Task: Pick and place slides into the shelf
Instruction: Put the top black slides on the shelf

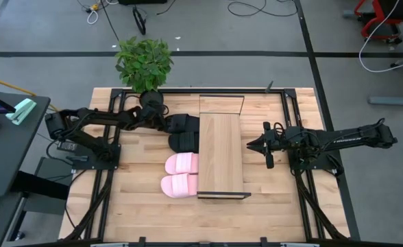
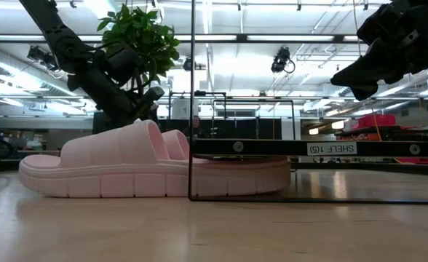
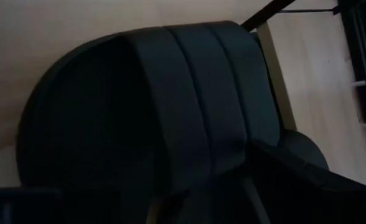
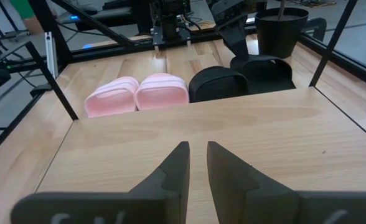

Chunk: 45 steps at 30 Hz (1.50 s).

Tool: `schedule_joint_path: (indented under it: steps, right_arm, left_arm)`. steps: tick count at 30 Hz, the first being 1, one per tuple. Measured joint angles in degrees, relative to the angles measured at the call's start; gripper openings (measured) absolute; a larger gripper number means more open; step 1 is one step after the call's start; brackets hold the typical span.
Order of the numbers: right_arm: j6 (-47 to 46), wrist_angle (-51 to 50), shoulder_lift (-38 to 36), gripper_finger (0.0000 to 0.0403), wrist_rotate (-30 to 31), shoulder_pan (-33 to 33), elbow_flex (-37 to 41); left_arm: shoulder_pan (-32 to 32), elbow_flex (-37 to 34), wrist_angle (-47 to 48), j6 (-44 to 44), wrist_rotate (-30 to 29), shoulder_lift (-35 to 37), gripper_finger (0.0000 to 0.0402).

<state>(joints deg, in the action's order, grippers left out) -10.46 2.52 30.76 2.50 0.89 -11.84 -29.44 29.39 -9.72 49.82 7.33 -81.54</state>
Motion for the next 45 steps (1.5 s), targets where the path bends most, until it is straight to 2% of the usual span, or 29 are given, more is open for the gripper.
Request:
schedule_joint_path:
  steps: [16,29,37,45]
  right_arm:
    - [0.02,0.00,0.02,0.0062,0.00,0.00,0.00]
    - [0.03,-0.38,0.82,0.0062,0.02,-0.02,0.00]
    - [-0.28,-0.39,2.55,0.0062,0.01,-0.02,0.00]
    - [-0.33,-0.32,3.69,0.0062,0.01,-0.02,0.00]
  left_arm:
    - [-0.04,-0.02,-2.85,0.05,-0.04,0.00,0.0244]
    - [0.03,0.00,-7.26,-0.89,0.27,-5.00,0.0231]
    - [0.03,0.07,-10.15,-0.86,0.49,-7.69,0.0170]
    - [0.10,0.09,-10.09,-2.45,0.15,-7.68,0.0035]
